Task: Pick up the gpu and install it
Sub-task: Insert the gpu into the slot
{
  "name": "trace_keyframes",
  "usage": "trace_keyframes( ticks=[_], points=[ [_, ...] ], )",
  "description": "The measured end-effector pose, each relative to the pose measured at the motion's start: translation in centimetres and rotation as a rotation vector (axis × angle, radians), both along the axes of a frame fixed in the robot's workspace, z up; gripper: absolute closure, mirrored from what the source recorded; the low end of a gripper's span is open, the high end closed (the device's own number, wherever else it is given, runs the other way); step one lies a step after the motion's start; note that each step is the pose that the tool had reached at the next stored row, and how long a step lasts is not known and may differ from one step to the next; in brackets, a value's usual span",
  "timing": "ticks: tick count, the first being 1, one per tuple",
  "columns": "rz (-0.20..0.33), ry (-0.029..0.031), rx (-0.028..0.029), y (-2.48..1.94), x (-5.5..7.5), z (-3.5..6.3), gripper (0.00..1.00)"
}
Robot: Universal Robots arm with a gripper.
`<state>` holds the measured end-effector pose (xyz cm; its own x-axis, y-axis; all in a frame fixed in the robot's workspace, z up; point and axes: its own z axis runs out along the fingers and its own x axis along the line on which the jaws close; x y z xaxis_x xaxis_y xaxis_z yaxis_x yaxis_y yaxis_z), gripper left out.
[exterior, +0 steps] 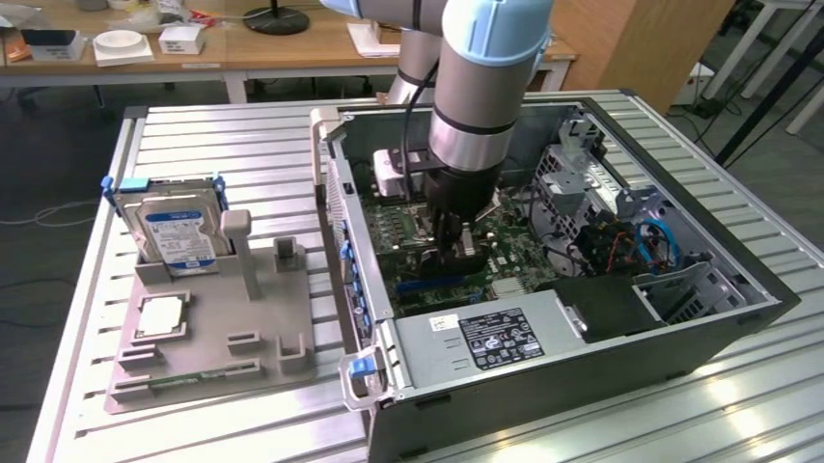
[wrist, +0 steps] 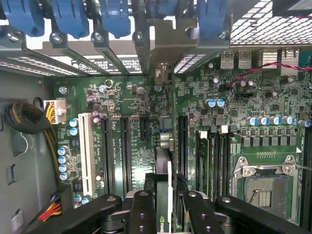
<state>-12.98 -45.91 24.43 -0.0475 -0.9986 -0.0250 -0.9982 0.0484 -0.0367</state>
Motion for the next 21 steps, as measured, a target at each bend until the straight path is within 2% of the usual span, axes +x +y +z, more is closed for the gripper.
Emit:
trace_keyframes(
  ticks=[15, 21],
  points=[
    [0.0, -0.0013, -0.0011, -0.06, -0.14, 0.0, 0.74],
    [0.0, -0.0013, -0.0083, -0.1, -0.15, -0.1, 0.74]
  ],
)
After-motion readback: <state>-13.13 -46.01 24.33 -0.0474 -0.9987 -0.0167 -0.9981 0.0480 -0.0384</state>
